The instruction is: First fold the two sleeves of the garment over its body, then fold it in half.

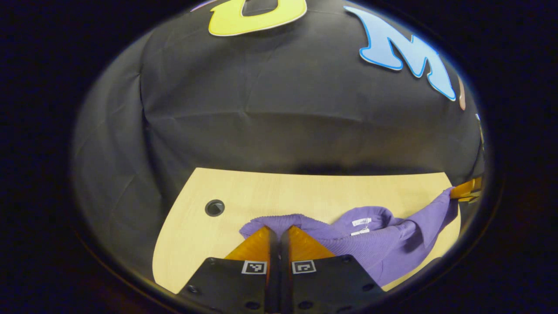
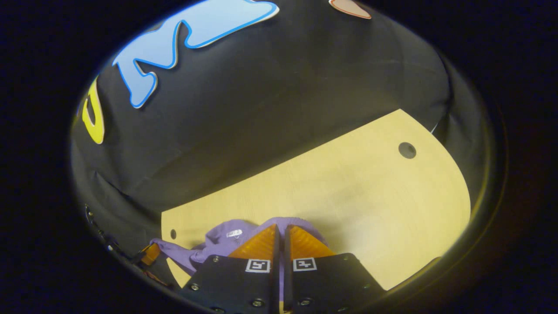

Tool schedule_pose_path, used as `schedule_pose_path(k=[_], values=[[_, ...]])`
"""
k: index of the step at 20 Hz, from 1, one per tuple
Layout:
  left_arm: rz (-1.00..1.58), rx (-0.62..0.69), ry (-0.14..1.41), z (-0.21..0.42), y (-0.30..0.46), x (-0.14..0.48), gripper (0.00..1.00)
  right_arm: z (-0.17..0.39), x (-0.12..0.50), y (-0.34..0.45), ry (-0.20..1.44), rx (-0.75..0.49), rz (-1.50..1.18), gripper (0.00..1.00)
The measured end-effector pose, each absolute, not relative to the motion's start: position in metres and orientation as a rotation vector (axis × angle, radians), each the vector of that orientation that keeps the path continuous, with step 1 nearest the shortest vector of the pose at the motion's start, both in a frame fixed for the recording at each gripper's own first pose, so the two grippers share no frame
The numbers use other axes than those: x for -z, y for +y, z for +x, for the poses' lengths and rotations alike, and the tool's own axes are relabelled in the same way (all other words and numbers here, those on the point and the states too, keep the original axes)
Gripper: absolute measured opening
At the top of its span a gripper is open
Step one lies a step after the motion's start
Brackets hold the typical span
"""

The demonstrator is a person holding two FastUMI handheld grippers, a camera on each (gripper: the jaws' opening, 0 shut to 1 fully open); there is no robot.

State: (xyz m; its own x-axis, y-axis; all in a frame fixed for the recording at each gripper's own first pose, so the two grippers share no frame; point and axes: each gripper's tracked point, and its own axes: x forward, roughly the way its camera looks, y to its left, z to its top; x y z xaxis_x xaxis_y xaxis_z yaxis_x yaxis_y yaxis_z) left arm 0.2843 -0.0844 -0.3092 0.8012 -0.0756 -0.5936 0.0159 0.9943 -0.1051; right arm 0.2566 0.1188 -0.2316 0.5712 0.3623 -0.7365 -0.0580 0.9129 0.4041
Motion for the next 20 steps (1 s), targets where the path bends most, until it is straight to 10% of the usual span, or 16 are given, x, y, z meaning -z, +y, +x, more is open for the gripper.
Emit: schedule_pose_path(k=[2, 3, 6, 7, 20], values=[[-0.151, 0.066, 0.612, 0.286, -0.093, 0.305, 0.09, 0.258, 0.232, 0.122, 0.922, -0.265, 0.356, 0.05], [-0.167, 0.068, 0.603, 0.286, -0.097, 0.303, 0.17, 0.262, 0.234, 0.125, 0.907, -0.275, 0.352, 0.23], [-0.118, 0.049, 0.523, 0.288, -0.09, 0.281, 0.94, 0.264, 0.222, 0.115, 0.837, -0.261, 0.32, 0.71], [-0.103, 0.057, 0.493, 0.288, -0.092, 0.27, 0.94, 0.265, 0.216, 0.113, 0.82, -0.262, 0.32, 0.84], [-0.138, 0.116, 0.258, 0.225, -0.11, 0.145, 0.94, 0.203, 0.093, 0.105, 0.513, -0.359, 0.222, 0.84]])
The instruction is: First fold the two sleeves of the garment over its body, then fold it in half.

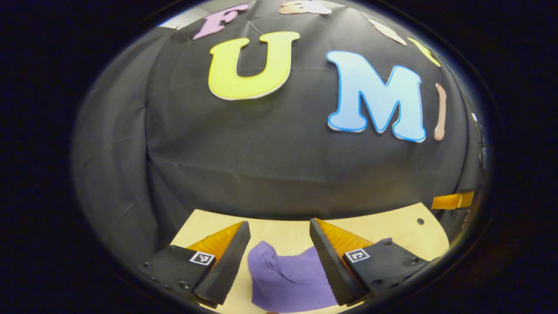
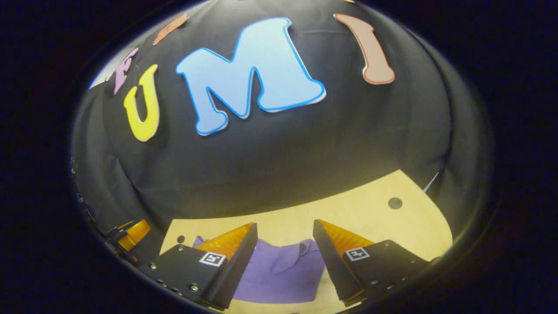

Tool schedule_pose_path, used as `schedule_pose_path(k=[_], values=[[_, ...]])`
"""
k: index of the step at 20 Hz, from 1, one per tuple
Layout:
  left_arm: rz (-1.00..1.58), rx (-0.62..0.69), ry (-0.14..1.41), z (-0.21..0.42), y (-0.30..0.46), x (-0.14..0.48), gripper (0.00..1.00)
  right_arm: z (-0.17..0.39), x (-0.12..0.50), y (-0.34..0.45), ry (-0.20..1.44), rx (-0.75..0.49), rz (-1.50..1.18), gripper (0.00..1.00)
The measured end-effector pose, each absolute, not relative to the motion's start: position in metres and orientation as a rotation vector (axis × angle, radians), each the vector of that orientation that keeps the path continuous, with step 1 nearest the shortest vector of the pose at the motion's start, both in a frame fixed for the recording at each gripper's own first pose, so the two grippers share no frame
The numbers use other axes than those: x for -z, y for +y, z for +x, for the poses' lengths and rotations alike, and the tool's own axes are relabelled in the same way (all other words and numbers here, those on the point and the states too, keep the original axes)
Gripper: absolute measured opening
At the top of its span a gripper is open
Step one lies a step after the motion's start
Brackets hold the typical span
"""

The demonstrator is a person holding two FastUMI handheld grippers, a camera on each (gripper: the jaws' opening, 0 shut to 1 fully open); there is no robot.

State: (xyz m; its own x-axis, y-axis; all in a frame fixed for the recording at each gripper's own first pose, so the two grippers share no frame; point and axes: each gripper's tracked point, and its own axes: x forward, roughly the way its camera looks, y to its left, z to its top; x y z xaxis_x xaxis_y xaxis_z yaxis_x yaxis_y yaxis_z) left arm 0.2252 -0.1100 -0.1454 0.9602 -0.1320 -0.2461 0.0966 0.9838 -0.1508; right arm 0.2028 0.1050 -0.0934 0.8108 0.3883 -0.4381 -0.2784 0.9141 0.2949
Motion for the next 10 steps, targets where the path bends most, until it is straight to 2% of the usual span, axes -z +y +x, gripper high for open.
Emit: schedule_pose_path(k=[1, 5, 10], values=[[-0.148, 0.115, 0.228, 0.214, -0.107, 0.128, 0.92, 0.192, 0.08, 0.103, 0.48, -0.364, 0.219, 0.84], [-0.152, 0.12, 0.134, 0.158, -0.103, 0.071, 0.94, 0.142, 0.033, 0.092, 0.361, -0.374, 0.189, 0.84], [-0.188, 0.084, 0.045, 0.101, -0.089, 0.024, 0.93, 0.098, -0.006, 0.083, 0.242, -0.394, 0.131, 0.83]])
